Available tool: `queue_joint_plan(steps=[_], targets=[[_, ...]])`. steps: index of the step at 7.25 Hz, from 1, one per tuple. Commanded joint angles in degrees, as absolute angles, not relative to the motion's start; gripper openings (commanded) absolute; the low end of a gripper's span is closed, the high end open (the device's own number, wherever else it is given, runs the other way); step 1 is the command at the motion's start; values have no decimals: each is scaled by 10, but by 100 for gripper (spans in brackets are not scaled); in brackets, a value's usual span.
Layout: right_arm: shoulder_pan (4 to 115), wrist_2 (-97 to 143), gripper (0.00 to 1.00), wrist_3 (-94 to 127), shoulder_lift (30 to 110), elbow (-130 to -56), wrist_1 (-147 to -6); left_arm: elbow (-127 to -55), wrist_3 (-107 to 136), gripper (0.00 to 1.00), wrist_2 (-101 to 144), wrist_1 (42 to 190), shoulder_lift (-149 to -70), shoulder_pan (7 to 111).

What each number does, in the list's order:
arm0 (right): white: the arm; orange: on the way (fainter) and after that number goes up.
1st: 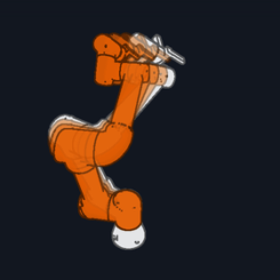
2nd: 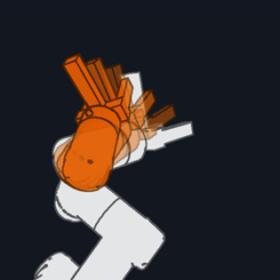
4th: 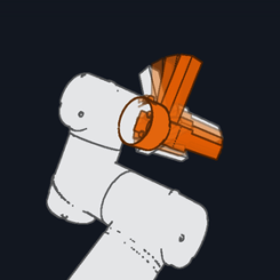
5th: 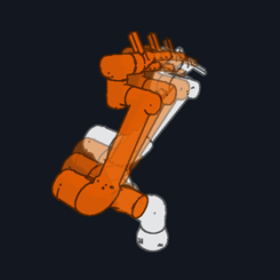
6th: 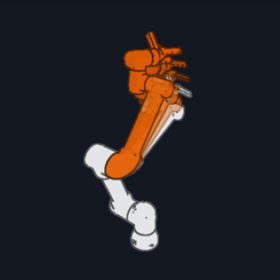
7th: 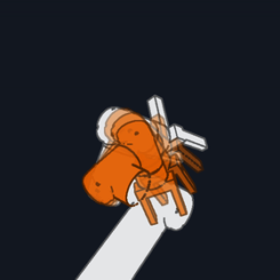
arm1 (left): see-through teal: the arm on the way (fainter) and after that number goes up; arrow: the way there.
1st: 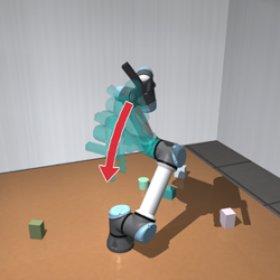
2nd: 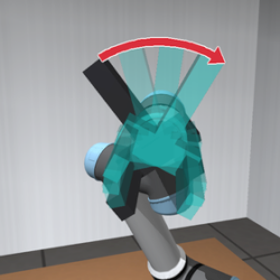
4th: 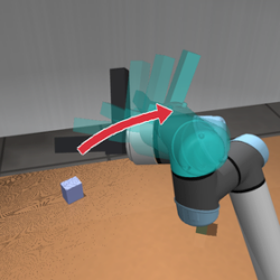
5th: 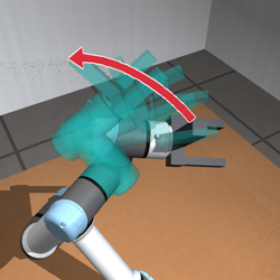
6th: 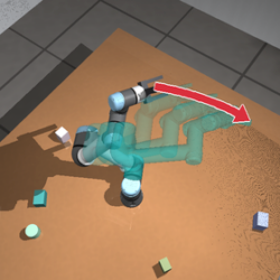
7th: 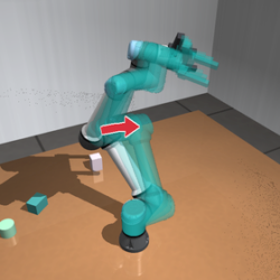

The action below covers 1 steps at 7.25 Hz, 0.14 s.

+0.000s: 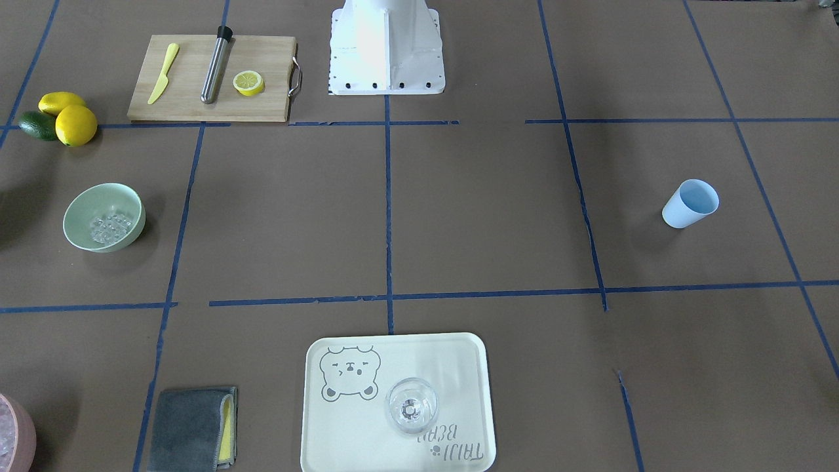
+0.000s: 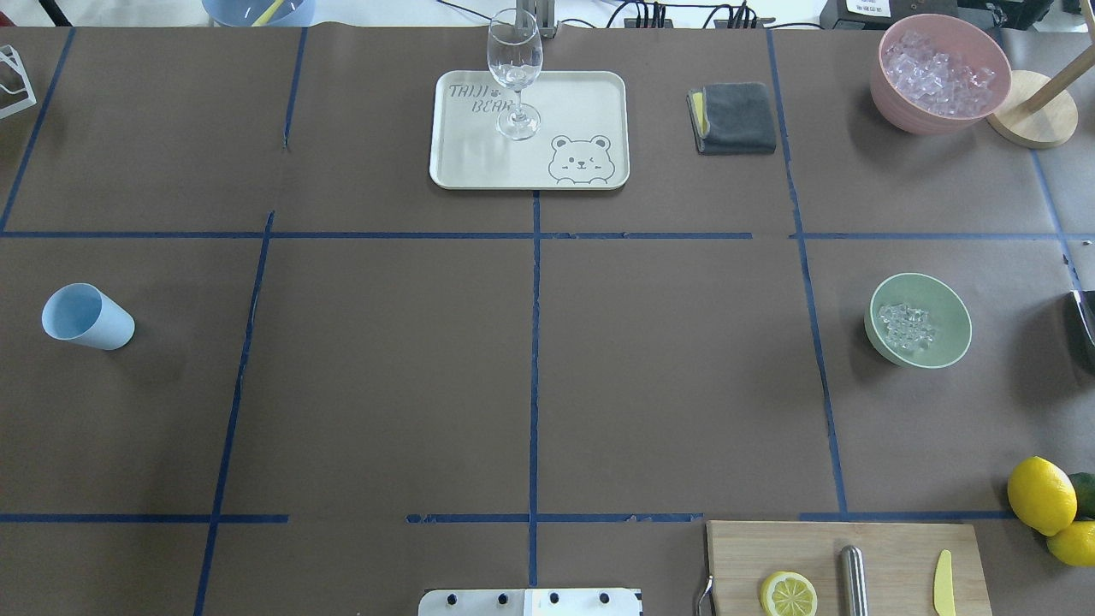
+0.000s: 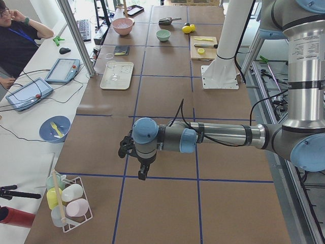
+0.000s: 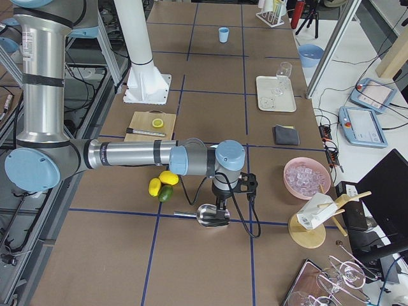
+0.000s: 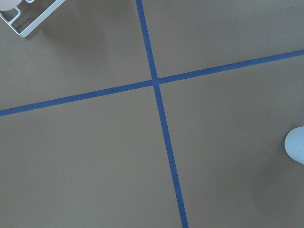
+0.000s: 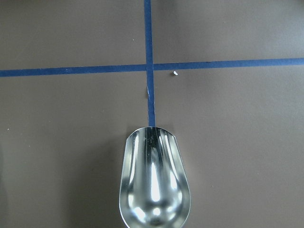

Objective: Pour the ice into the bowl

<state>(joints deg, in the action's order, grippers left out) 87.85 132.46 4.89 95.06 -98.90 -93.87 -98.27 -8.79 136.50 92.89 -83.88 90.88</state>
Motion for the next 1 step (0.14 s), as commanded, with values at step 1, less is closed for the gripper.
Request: queue_joint_plan(steps=[1], targets=[[877, 1325, 100, 49, 952, -989, -939, -983, -88, 100, 1365, 930, -838, 909]])
